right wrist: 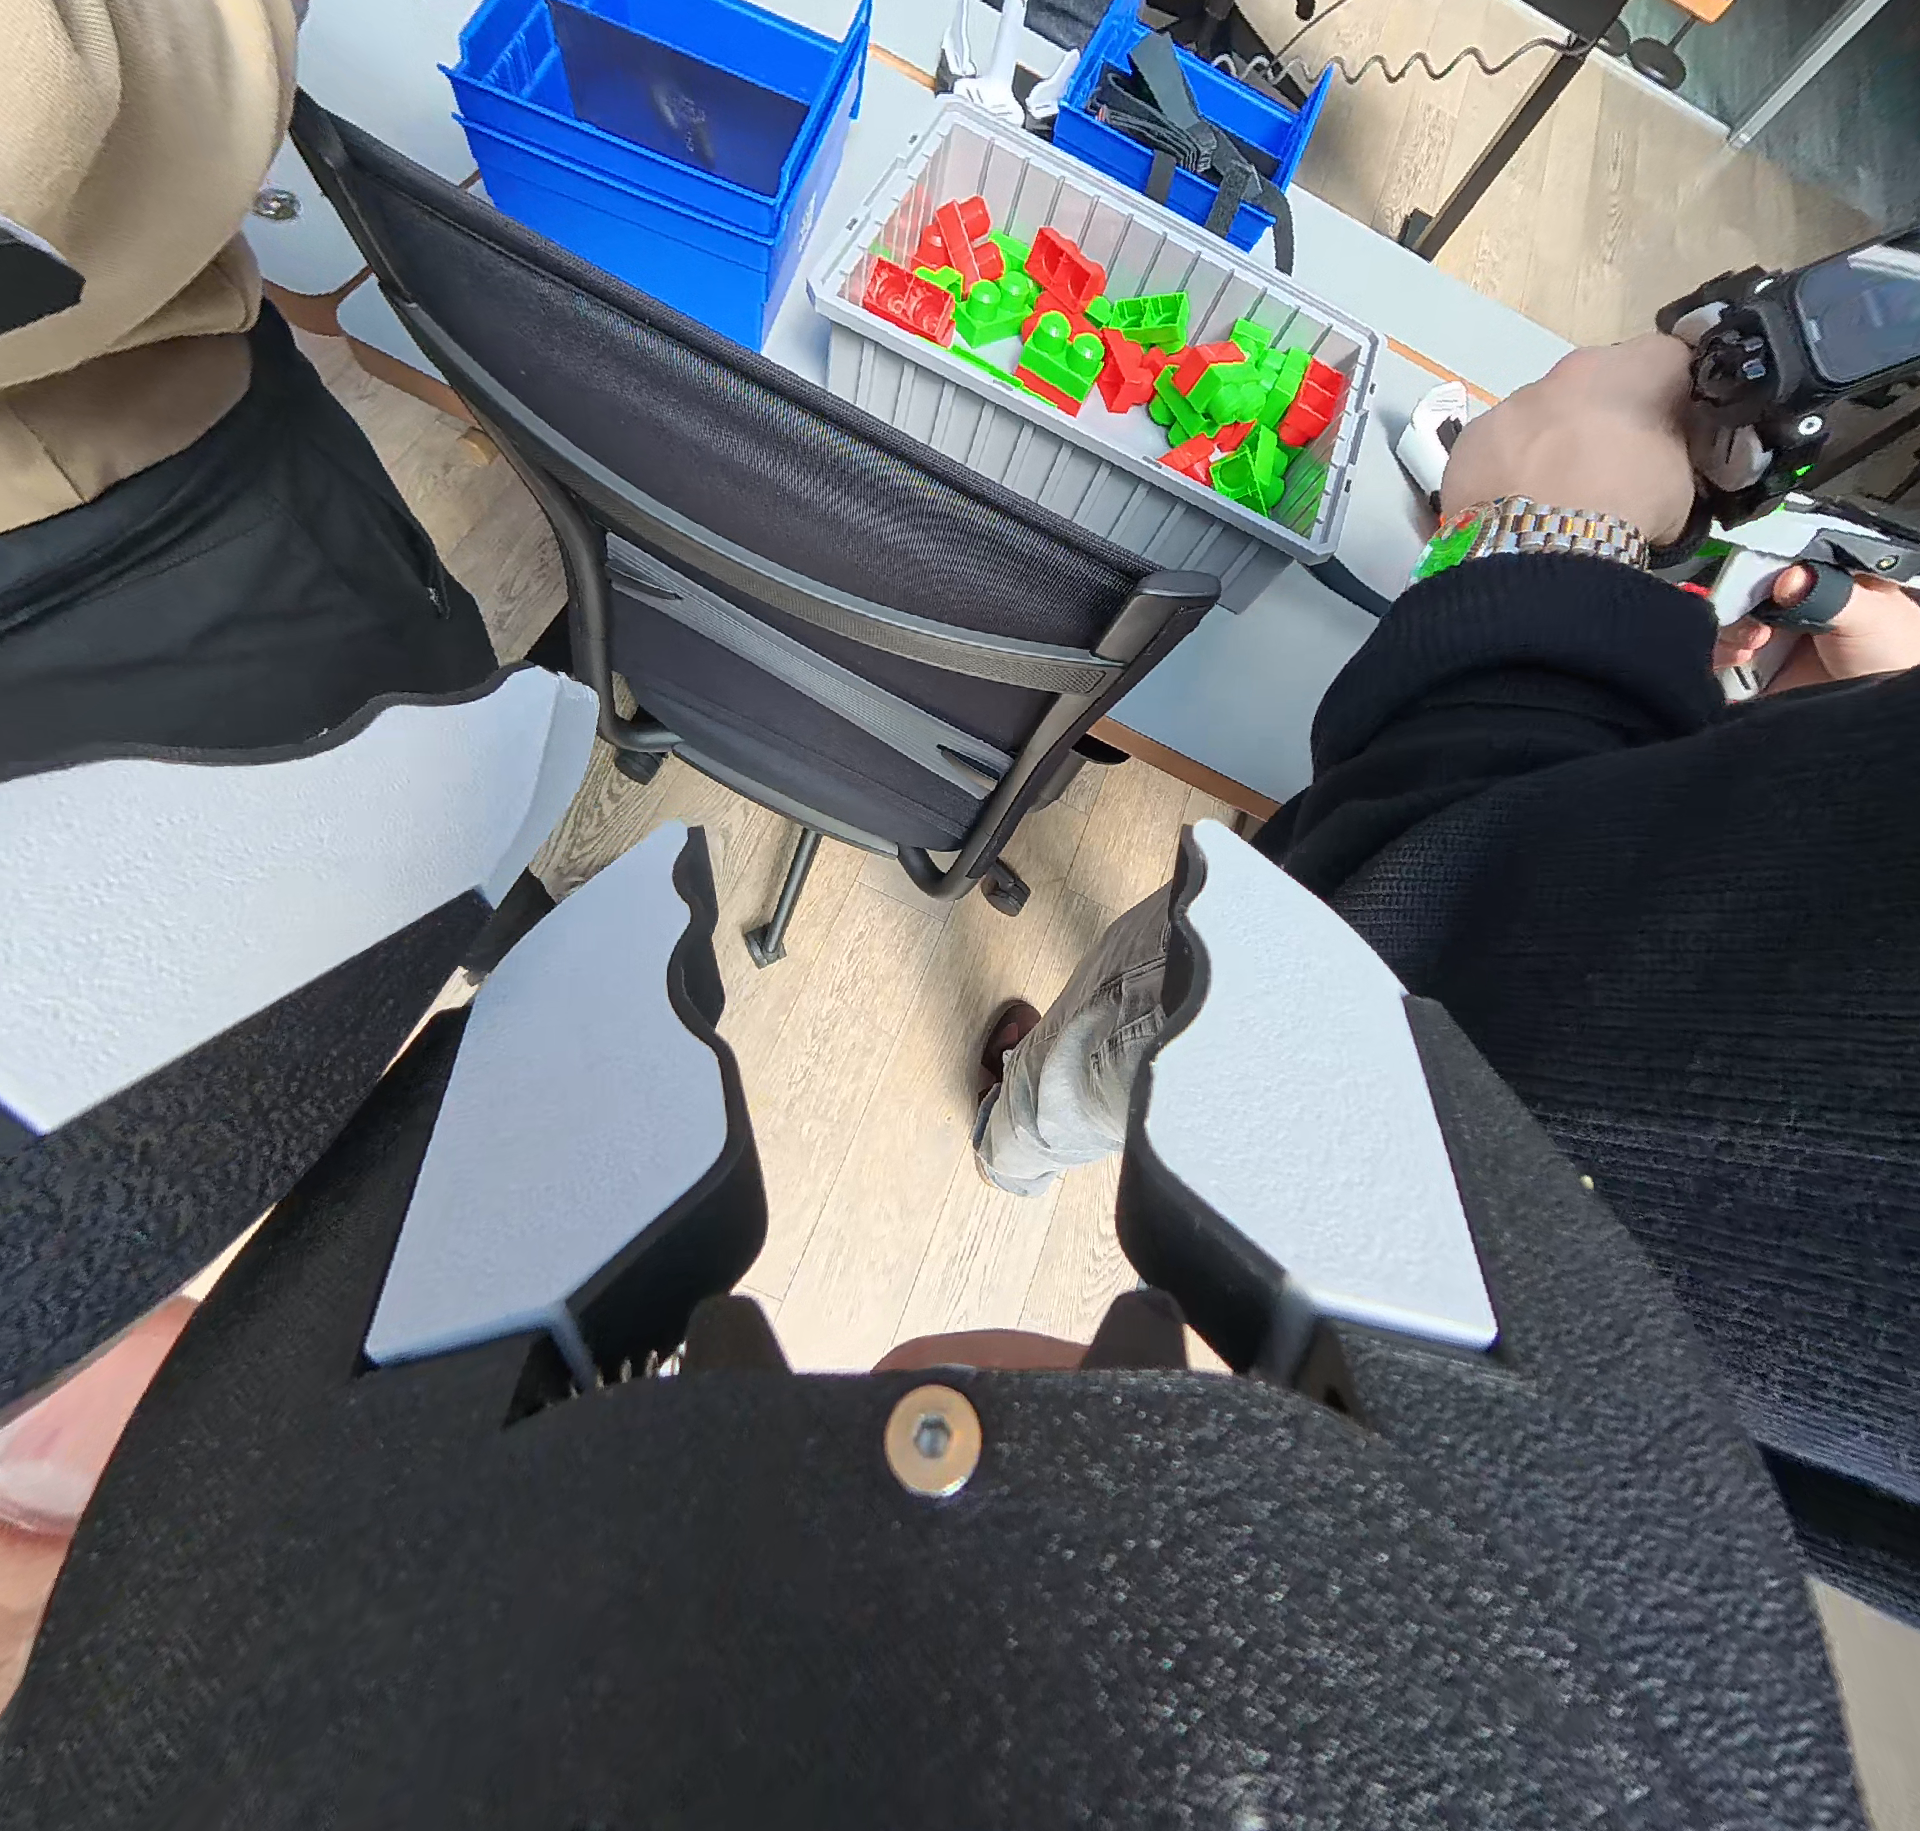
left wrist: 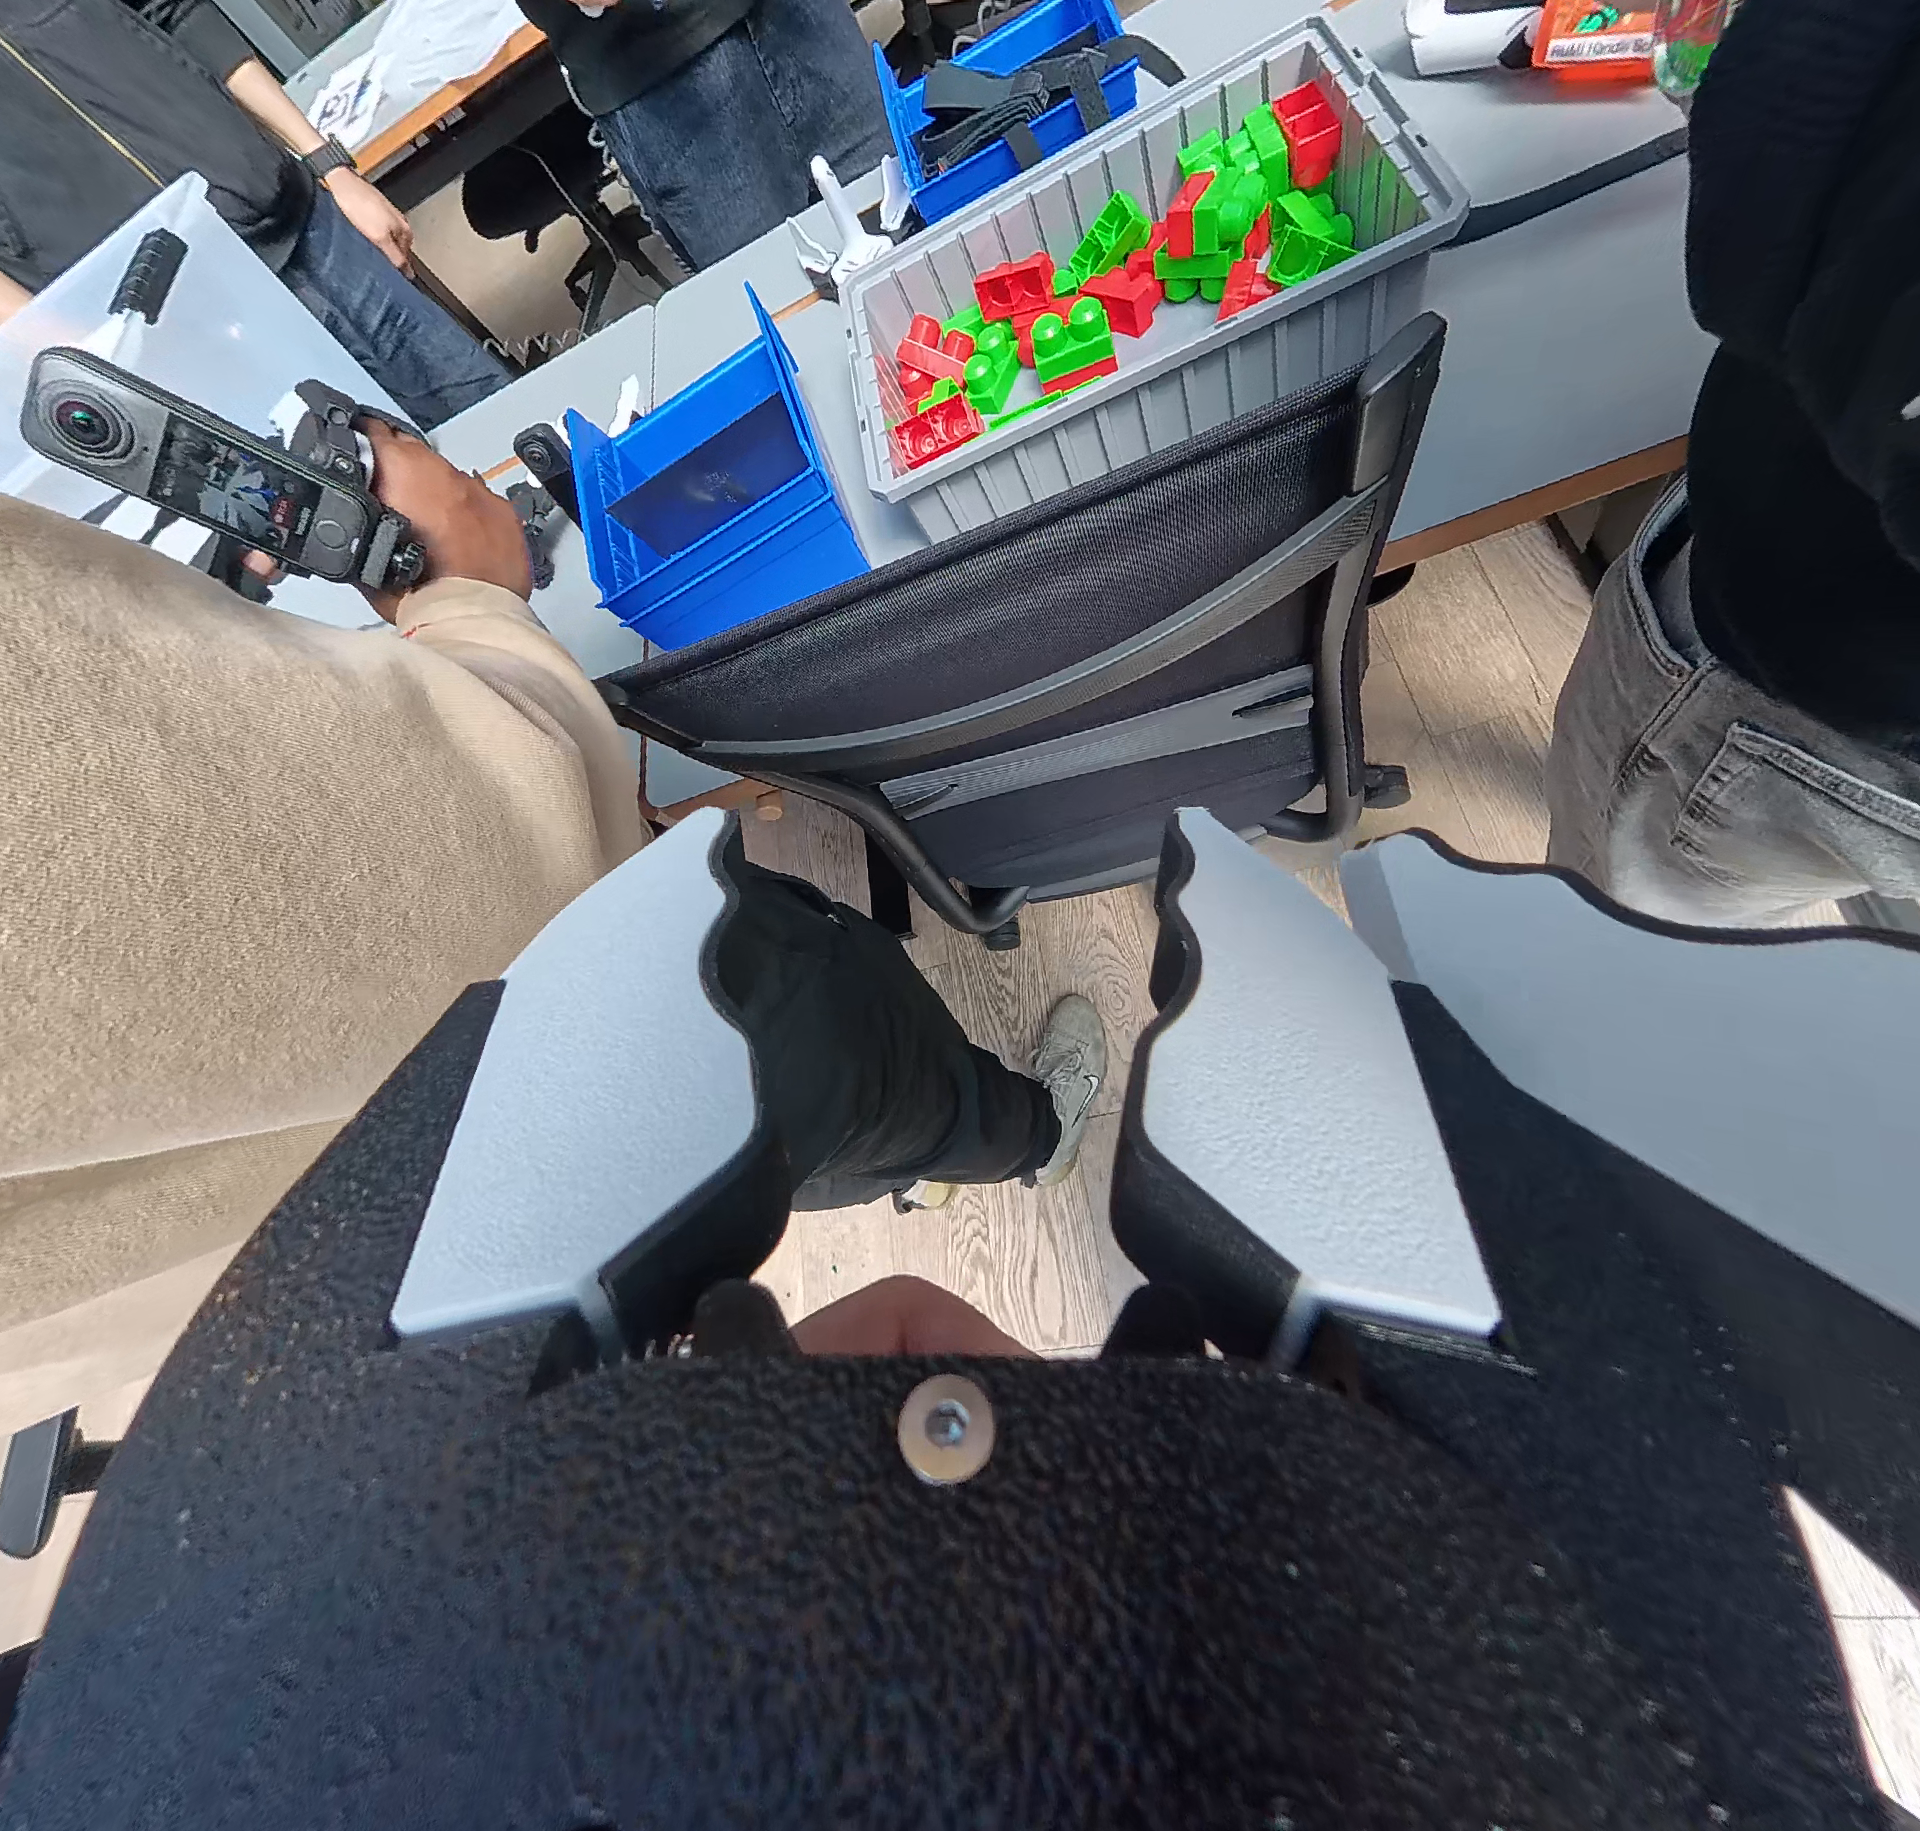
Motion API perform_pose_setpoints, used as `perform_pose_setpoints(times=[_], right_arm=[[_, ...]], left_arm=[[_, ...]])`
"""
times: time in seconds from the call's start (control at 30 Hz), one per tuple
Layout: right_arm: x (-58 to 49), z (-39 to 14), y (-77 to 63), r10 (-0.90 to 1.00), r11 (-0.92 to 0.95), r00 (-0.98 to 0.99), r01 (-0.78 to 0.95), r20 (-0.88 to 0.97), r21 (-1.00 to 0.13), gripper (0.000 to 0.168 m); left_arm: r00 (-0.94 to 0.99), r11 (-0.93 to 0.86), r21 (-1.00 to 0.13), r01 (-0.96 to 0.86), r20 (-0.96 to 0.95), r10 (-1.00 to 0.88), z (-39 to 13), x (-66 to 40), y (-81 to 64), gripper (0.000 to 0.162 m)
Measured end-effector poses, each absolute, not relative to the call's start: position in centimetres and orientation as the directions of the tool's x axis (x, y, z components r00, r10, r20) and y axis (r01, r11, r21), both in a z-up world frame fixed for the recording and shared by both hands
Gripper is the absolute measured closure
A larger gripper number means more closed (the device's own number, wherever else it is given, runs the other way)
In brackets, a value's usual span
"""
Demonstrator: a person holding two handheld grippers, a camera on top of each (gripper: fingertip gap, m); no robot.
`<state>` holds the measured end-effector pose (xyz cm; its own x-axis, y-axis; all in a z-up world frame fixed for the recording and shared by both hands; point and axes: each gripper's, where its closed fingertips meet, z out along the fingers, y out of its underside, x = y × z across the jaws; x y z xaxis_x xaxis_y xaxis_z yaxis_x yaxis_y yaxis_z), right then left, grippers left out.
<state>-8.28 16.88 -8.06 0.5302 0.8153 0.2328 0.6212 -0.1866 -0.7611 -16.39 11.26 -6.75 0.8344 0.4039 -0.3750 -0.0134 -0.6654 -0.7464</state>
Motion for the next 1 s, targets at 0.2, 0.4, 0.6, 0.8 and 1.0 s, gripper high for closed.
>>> perform_pose_setpoints(times=[0.2, 0.4, 0.6, 0.8, 1.0], right_arm=[[-8.3, -7.8, 17.6, 0.808, -0.182, 0.533, 0.629, 0.249, -0.756, 0.085], [-8.0, -8.1, 17.4, 0.800, -0.187, 0.542, 0.633, 0.258, -0.751, 0.093], [-8.0, -7.5, 18.2, 0.772, -0.182, 0.566, 0.633, 0.289, -0.753, 0.087], [-8.1, -8.0, 17.7, 0.782, -0.147, 0.537, 0.651, 0.315, -0.744, 0.079], [-8.0, -7.8, 17.3, 0.786, -0.151, 0.534, 0.655, 0.312, -0.740, 0.079]], left_arm=[[0.819, -0.662, -0.749, -0.024, -0.394, 0.416, -6.5, -16.3, 11.1, 0.099], [0.841, -0.673, -0.740, 0.002, -0.362, 0.401, -7.2, -16.1, 11.2, 0.085], [0.840, -0.663, -0.749, 0.002, -0.358, 0.407, -6.9, -15.7, 11.1, 0.084], [0.847, -0.652, -0.756, 0.055, -0.310, 0.431, -6.9, -16.0, 11.0, 0.083], [0.843, -0.645, -0.764, 0.031, -0.326, 0.427, -6.4, -16.4, 10.9, 0.080]])
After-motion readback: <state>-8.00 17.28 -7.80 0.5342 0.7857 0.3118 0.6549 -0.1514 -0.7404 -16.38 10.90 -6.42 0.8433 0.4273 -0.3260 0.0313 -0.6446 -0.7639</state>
